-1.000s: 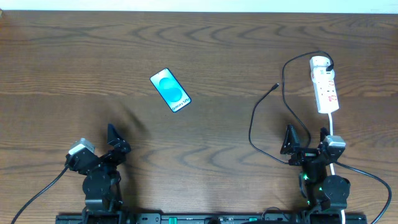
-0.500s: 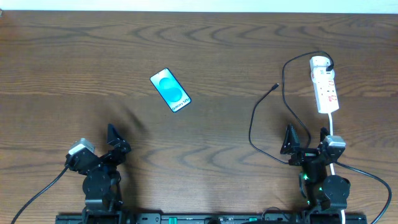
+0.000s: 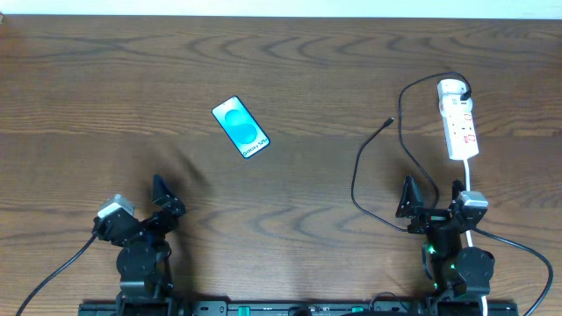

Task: Plug charger to phone and switch on socket

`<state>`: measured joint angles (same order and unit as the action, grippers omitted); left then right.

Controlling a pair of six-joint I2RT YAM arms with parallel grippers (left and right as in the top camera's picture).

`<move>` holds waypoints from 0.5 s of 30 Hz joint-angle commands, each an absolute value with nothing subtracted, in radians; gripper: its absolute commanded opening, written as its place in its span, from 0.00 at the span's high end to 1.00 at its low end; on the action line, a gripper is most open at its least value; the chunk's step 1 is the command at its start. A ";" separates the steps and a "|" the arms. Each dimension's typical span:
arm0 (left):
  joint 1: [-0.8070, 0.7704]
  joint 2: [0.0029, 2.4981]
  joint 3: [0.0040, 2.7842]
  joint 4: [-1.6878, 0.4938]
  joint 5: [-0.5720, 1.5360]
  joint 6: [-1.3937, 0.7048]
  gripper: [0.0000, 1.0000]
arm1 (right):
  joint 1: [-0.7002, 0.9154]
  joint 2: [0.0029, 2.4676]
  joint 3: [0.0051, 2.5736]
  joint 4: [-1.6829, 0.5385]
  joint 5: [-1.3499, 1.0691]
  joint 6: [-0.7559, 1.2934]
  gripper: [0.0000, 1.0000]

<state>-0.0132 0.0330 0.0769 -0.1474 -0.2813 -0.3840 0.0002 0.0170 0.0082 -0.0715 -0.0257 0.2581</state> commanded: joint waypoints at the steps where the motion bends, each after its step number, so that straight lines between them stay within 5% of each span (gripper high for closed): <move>1: -0.010 0.039 0.060 -0.144 -0.171 -0.366 0.02 | 0.008 0.011 0.006 -0.075 -0.013 0.246 0.01; 8: -0.010 0.039 0.065 -0.109 0.056 -0.272 0.02 | 0.008 0.011 0.006 -0.075 -0.013 0.246 0.01; 15: -0.010 0.070 0.126 -0.103 0.063 -0.234 0.02 | 0.008 0.011 0.005 -0.075 -0.013 0.246 0.01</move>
